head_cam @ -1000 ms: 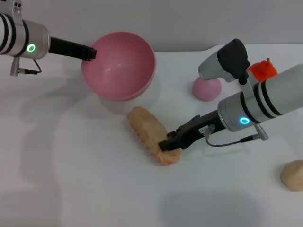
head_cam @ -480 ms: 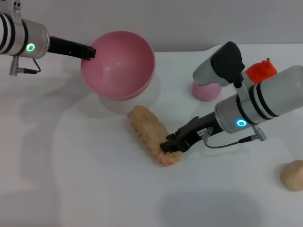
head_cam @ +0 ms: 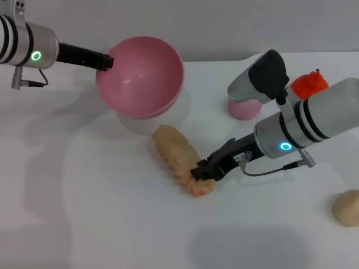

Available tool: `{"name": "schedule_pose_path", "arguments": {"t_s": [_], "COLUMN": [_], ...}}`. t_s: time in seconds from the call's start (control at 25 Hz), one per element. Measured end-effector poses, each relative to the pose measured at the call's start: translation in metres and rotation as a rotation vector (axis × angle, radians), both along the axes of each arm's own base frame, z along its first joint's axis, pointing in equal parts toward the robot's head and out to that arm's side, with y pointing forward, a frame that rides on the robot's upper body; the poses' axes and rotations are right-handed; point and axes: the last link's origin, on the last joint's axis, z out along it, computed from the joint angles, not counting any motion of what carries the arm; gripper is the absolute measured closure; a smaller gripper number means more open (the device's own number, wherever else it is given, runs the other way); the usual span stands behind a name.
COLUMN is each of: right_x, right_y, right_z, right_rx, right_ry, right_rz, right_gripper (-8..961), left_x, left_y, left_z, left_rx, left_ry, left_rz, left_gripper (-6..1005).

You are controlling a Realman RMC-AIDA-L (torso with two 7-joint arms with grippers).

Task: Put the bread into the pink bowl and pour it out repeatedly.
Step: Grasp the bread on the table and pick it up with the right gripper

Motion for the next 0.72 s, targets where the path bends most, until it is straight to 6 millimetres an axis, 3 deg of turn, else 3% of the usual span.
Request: {"name": "schedule_pose_path", "arguments": {"t_s": [0.72], "right_x": [0.0019], "right_y": [-0.0011], "right_z": [0.0], "right_rx": [-0.001], "right_ry": [-0.001], "right_rz": [-0.004], "right_gripper": [838], "left_x": [0.0006], "left_y": [0.0], "left_z": [-0.0002], "left_rx": [0.0], "left_ry": [-0.001], "left_rz": [-0.001], "left_gripper": [953]}}
